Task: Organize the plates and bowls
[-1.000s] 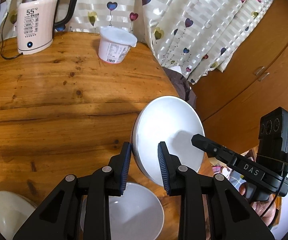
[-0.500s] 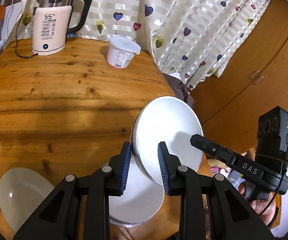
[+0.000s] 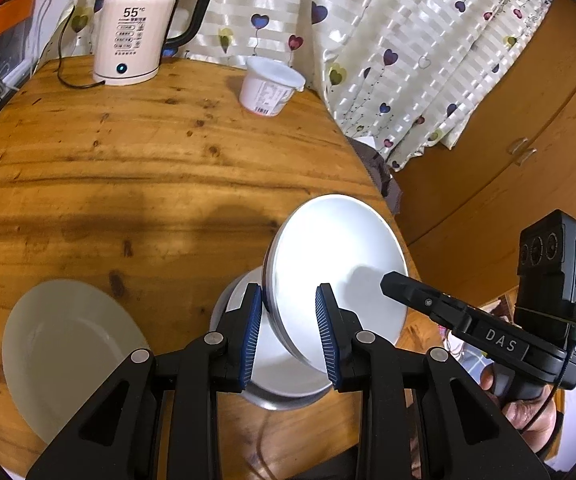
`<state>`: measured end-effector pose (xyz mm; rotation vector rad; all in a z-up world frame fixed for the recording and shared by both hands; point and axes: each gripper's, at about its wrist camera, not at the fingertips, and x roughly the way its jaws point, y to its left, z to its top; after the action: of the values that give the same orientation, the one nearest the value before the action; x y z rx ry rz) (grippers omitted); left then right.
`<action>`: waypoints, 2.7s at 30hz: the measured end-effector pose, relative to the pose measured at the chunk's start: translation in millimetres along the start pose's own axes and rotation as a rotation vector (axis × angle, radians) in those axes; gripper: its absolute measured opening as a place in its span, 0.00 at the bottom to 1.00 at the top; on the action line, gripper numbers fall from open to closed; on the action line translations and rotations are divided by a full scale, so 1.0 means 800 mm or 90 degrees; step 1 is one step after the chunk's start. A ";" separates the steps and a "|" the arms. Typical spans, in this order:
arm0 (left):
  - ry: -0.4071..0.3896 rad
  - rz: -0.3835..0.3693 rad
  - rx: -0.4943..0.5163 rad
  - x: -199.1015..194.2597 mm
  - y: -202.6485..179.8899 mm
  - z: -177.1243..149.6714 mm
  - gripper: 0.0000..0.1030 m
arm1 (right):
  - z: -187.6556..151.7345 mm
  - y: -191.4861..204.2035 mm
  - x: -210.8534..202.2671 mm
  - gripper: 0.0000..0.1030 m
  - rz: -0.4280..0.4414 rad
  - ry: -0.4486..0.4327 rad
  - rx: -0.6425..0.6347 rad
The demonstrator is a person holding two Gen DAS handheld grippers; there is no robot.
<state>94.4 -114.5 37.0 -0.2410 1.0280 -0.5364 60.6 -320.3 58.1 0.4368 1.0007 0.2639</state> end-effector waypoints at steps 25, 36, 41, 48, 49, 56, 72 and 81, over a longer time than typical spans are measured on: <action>0.042 0.022 -0.021 0.021 0.017 -0.031 0.28 | -0.025 -0.006 0.023 0.11 -0.019 0.043 -0.011; 0.050 0.028 -0.024 0.027 0.018 -0.032 0.28 | -0.026 -0.002 0.032 0.11 -0.045 0.045 -0.040; 0.053 0.027 -0.025 0.028 0.018 -0.032 0.28 | -0.026 -0.002 0.035 0.11 -0.051 0.046 -0.046; 0.056 0.023 -0.032 0.031 0.022 -0.033 0.28 | -0.025 -0.001 0.036 0.14 -0.048 0.045 -0.048; 0.054 0.023 -0.033 0.030 0.022 -0.033 0.28 | -0.024 -0.002 0.036 0.14 -0.049 0.044 -0.047; 0.045 0.017 -0.032 0.026 0.024 -0.034 0.28 | -0.027 -0.003 0.034 0.14 -0.045 0.042 -0.045; 0.041 0.024 -0.028 0.028 0.025 -0.037 0.28 | -0.028 -0.002 0.031 0.14 -0.041 0.039 -0.045; 0.013 0.056 0.011 0.020 0.017 -0.037 0.28 | -0.029 -0.002 0.029 0.14 -0.039 0.038 -0.045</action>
<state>79.7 -110.3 4.2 -0.1745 1.0485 -0.4686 52.9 -306.8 29.6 0.3344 1.0575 0.2575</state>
